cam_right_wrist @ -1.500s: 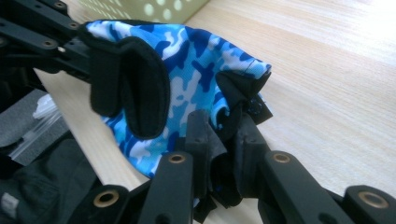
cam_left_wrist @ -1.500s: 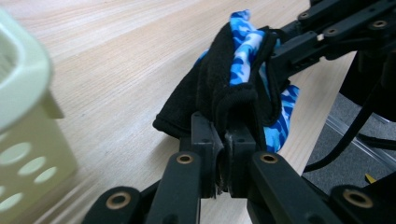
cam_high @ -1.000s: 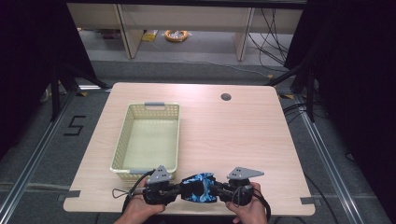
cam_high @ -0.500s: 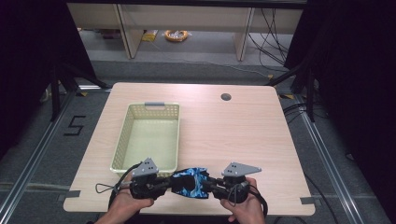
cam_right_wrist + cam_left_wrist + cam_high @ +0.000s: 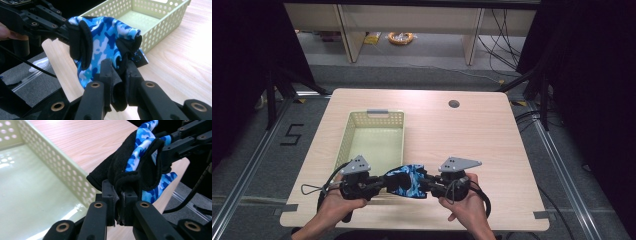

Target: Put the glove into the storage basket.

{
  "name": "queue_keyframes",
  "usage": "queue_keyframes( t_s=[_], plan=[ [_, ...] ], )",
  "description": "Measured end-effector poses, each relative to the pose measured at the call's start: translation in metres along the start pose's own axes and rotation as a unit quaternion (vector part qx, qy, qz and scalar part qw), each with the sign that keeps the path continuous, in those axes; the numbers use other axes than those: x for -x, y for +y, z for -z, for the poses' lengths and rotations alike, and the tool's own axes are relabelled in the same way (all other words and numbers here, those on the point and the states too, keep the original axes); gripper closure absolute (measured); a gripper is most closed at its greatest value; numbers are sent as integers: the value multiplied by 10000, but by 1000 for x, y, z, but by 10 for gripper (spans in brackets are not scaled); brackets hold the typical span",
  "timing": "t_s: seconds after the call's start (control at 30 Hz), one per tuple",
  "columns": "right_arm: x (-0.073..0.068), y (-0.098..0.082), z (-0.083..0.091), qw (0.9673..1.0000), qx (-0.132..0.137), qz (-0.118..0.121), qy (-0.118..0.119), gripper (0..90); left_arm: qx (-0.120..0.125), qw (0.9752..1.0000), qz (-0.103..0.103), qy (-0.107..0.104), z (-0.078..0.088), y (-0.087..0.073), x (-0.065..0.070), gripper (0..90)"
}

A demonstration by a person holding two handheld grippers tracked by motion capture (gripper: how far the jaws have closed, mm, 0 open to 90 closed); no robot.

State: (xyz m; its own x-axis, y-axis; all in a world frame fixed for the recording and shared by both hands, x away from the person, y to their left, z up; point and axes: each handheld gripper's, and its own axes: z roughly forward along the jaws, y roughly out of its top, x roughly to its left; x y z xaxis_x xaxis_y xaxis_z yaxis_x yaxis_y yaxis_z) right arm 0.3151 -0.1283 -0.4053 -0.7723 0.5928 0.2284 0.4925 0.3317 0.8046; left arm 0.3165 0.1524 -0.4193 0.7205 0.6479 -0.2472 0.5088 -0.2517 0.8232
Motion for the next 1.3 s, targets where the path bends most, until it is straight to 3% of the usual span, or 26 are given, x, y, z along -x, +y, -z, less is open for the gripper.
queue_keyframes(
  t_s=[0.1, 0.13, 0.17, 0.2, 0.23, 0.27, 0.3, 0.37, 0.43, 0.6, 0.63, 0.67, 0.7, 0.93, 1.3],
  plan=[
    [0, 11, -6, 10000, 37, 52, 33, 799, 23, 9999, 78, 67, 4, 3, -6, 840],
    [-2, 14, -6, 10000, -33, -45, 66, 798, 31, 9999, 97, 61, 6, 5, -8, 840],
    [1, 18, -8, 9998, 35, 195, 81, 798, 31, 9999, 97, 61, 6, 5, -8, 839],
    [0, 21, -8, 9999, 8, 64, 109, 798, 32, 9999, 70, 101, 10, 8, -10, 839],
    [-1, 24, -9, 9999, 26, 122, 85, 798, 27, 9999, 29, 120, 12, 8, -11, 839],
    [-3, 27, -9, 9999, -35, 33, 109, 798, 76, 9999, 61, 133, 13, 9, -12, 839],
    [-1, 29, -11, 9997, 22, 239, 14, 798, 73, 9998, 79, 154, 15, 11, -14, 839],
    [-2, 36, -15, 9995, -15, 304, 101, 798, 55, 9998, 85, 192, 17, 12, -16, 838],
    [-5, 41, -18, 9997, -86, 203, 74, 798, 58, 9996, 112, 236, 23, 13, -23, 838],
    [-6, 50, -30, 9996, -154, 203, 155, 798, 65, 9992, 149, 360, 29, 12, -31, 837],
    [-7, 53, -36, 9994, -161, 239, 175, 798, 74, 9988, 192, 437, 32, 12, -35, 837],
    [-6, 55, -39, 9989, -123, 421, 178, 798, 36, 9989, 215, 408, 34, 12, -39, 837],
    [-9, 56, -42, 9993, -217, 207, 236, 798, 67, 9985, 246, 476, 35, 11, -40, 837],
    [-9, 65, -57, 9988, -246, 291, 305, 798, -17, 9982, 277, 531, 40, 11, -50, 836],
    [-8, 74, -80, 9985, -427, 199, 279, 797, -159, 9967, 489, 636, 44, 9, -71, 835]
  ],
)
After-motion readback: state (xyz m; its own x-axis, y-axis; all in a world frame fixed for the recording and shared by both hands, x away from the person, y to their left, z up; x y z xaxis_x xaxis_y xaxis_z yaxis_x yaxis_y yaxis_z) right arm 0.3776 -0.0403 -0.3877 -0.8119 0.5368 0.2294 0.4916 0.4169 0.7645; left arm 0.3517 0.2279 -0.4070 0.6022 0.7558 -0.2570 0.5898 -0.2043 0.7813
